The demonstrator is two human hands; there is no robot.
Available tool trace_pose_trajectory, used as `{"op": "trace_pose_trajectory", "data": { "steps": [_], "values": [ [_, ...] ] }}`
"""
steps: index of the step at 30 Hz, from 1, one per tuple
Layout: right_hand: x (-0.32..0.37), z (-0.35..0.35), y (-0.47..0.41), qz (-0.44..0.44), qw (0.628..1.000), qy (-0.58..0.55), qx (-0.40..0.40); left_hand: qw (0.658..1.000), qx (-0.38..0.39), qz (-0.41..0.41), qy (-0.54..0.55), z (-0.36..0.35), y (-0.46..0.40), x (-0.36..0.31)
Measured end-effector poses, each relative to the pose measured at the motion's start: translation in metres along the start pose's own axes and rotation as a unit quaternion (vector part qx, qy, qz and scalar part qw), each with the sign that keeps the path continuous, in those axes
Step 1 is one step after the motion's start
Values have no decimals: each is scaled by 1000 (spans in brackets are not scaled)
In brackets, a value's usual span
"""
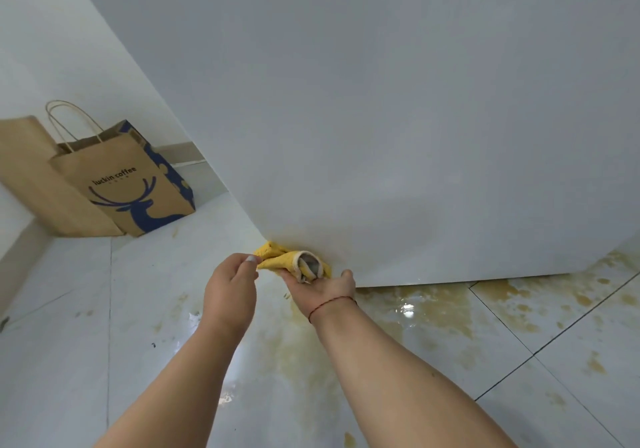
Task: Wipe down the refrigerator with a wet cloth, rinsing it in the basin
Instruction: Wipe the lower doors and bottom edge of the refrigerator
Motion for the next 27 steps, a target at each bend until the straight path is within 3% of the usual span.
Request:
{"op": "trace_pose_trajectory", "data": {
  "steps": [6,11,22,27],
  "values": [
    [-11,-7,35,22,994,107,-22,991,-49,62,105,13,-1,11],
    [-16,-27,69,21,957,288,9,987,4,86,138,12,14,-3],
    [10,-109,160,126,894,420,92,976,50,-179,116,9,69,-114],
    [6,-140,195,138,860,469,145,956,-4,-291,-32,3,85,-156]
  ]
}}
Point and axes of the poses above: each hand's wrist, its own y-axis away from the middle knuckle, its own z-axis out of the back of the hand, x = y × z, the point moved 6 cm from there along -y, towards the middle knuckle, and after that the axes turned 14 degrees about -y, right-handed, at the moved point
